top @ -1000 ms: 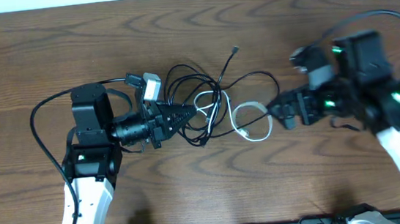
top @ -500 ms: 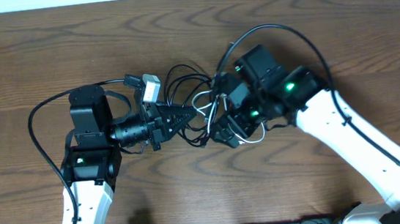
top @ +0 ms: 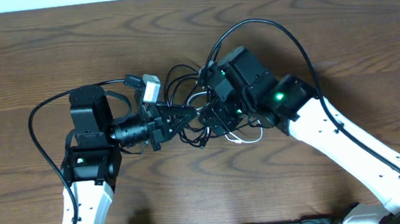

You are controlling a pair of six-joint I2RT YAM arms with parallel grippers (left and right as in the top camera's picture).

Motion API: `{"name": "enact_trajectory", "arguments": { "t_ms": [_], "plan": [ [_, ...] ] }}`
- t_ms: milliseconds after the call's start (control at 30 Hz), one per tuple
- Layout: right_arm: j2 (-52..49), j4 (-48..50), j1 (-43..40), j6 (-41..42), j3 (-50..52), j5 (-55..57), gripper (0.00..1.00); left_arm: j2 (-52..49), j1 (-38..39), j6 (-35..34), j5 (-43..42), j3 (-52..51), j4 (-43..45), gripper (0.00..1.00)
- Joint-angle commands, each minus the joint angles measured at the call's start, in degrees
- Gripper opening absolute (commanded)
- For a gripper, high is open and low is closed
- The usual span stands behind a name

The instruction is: Untangle cables

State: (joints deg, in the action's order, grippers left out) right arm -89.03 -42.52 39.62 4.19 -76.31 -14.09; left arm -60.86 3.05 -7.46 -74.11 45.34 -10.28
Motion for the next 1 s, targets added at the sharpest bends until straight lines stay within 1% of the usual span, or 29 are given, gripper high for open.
{"name": "enact_trajectory", "arguments": {
  "t_ms": [0,67,100,167,200,233,267,567,700,833,967],
  "plan": [
    [-2.0,0.3,0.5,2.6,0.0,2.0,0.66,0.9,-0.1,-0.1,-2.0,0.2,0.1,0.08],
    [-2.7,0.3,0.5,2.6,0.1,2.0,0.6,0.9,-0.1,-0.1,-2.0,0.2,0.1,0.08],
    [-3.0,0.2,0.5,2.7,0.1,2.0,0.53,0.9,-0.1,-0.1,-2.0,0.2,0.1,0.08],
    [-3.8,0.3,0.6,2.7,0.1,2.0,0.32,0.9,-0.1,-0.1,-2.0,0.2,0.1,0.08],
    [-4.0,0.3,0.6,2.7,0.1,2.0,0.2,0.9,-0.1,-0.1,-2.0,0.2,0.1,0.08],
    [-4.2,0.3,0.6,2.7,0.1,2.0,0.04,0.9,-0.1,-0.1,-2.0,0.2,0.1,0.08],
    [-4.3,0.3,0.6,2.7,0.1,2.0,0.01,0.9,-0.1,-0.1,-2.0,0.2,0.1,0.08],
    [-3.8,-1.3,0.6,3.1,0.0,1.7,0.01,0.9,-0.1,-0.1,-2.0,0.2,0.1,0.08],
    [-1.0,-3.2,0.4,3.1,0.0,2.3,0.01,0.9,-0.1,-0.1,-1.9,0.2,0.1,0.08],
    [4.7,-4.7,-0.4,3.1,0.0,9.3,0.01,0.9,-0.1,-0.1,-2.0,0.2,0.1,0.08],
    [13.0,-6.5,-1.7,3.1,0.0,23.3,0.01,0.9,-0.1,-0.1,-2.0,0.2,0.1,0.08]
  ]
}}
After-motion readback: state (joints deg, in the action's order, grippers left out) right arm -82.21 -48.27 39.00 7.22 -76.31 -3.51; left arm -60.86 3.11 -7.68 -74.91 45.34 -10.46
